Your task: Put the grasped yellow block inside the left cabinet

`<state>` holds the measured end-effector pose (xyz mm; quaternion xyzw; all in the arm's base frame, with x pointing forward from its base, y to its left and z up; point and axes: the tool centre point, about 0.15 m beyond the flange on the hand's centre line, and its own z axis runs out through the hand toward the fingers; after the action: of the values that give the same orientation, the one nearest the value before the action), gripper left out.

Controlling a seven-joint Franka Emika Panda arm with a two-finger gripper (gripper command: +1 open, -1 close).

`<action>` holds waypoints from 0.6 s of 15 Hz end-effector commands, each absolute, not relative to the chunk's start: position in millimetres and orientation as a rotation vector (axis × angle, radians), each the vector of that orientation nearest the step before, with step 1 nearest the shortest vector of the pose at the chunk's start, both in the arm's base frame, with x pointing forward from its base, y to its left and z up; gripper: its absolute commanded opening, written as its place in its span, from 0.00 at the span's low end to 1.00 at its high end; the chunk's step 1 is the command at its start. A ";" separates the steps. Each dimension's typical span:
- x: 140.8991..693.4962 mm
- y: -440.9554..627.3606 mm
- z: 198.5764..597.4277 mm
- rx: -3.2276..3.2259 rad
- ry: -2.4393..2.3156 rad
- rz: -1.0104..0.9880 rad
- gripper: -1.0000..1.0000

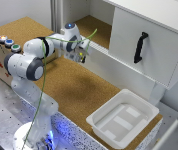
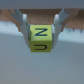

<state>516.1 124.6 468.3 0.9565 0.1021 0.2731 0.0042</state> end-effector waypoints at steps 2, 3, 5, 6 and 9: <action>628.2 168.4 511.4 3.075 0.386 0.706 0.00; 640.5 174.2 507.0 3.075 0.373 0.692 0.00; 657.4 181.3 497.5 3.059 0.353 0.676 0.00; 662.7 183.1 491.3 3.065 0.341 0.659 0.00; 663.1 188.5 481.0 3.067 0.306 0.672 0.00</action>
<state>619.4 168.3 486.4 0.9538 0.1130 0.2769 -0.0288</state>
